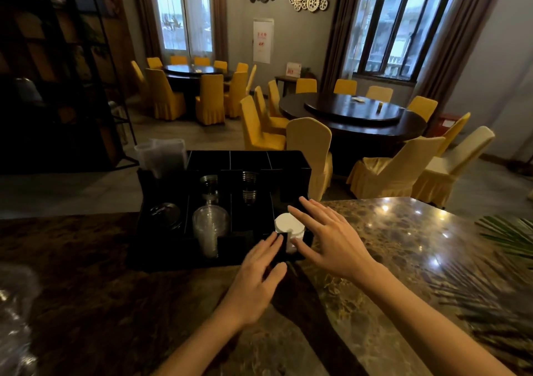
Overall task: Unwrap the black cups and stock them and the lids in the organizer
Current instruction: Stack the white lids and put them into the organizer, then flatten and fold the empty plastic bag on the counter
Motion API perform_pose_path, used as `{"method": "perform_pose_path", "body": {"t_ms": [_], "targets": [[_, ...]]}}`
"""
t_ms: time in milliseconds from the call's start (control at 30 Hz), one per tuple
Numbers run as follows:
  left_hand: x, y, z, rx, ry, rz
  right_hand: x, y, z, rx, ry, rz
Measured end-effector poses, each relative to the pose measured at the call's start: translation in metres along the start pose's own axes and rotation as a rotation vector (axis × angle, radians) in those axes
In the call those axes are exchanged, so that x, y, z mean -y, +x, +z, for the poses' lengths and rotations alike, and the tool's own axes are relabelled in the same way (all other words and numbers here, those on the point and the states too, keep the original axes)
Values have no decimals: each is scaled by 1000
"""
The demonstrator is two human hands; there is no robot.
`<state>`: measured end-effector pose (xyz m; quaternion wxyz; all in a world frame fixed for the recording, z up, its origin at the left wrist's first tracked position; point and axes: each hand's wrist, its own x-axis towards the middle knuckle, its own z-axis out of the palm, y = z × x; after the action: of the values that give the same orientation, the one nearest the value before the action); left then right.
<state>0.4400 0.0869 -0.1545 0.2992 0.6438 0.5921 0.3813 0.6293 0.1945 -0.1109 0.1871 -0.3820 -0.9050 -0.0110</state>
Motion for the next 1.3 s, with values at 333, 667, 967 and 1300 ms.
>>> {"method": "perform_pose_path", "body": {"t_ms": [333, 667, 967, 1300], "targets": [[18, -53, -101, -200, 586, 125, 77, 6, 3, -93, 107, -47], [21, -139, -235, -350, 740, 13, 193, 51, 25, -15, 253, -238], [50, -215, -365, -506, 646, -254, 322, 83, 33, 105, 371, -416], [140, -254, -410, -333, -63, -630, 410, 83, 51, 272, 200, -573]]}}
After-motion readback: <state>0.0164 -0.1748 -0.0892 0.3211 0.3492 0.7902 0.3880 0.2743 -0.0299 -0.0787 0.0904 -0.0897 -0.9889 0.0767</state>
